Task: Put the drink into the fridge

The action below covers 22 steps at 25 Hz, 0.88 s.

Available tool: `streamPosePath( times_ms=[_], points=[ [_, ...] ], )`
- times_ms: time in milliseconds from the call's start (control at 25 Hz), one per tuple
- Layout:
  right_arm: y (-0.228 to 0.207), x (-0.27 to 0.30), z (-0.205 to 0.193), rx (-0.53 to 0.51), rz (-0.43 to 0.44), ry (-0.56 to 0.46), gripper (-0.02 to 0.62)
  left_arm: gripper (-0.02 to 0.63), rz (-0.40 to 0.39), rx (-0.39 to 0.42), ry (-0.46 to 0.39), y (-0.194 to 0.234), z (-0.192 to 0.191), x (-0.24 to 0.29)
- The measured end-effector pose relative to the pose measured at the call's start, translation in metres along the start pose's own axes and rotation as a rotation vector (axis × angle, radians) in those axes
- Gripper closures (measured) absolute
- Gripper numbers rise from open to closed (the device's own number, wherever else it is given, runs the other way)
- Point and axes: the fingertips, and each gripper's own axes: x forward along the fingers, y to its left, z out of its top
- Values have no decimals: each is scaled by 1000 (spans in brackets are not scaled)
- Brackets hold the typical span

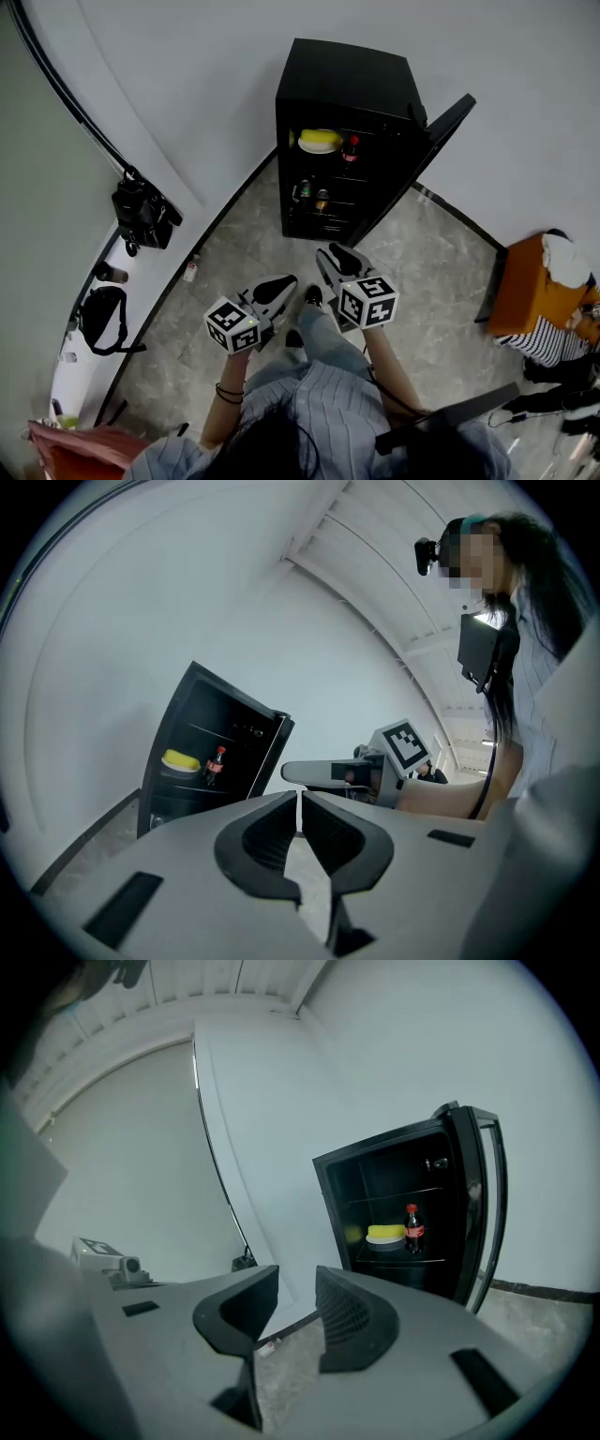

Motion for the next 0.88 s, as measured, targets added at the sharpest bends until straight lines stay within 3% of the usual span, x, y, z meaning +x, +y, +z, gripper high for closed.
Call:
streamPosePath(
  times_ms=[280, 880],
  points=[
    [6, -26, -15, -16, -29, 22, 494, 600, -34, -20, 15, -23, -17, -3],
    [9, -74, -26, 17, 11, 19, 508, 600, -34, -24, -4, -60, -22, 20]
  ],
)
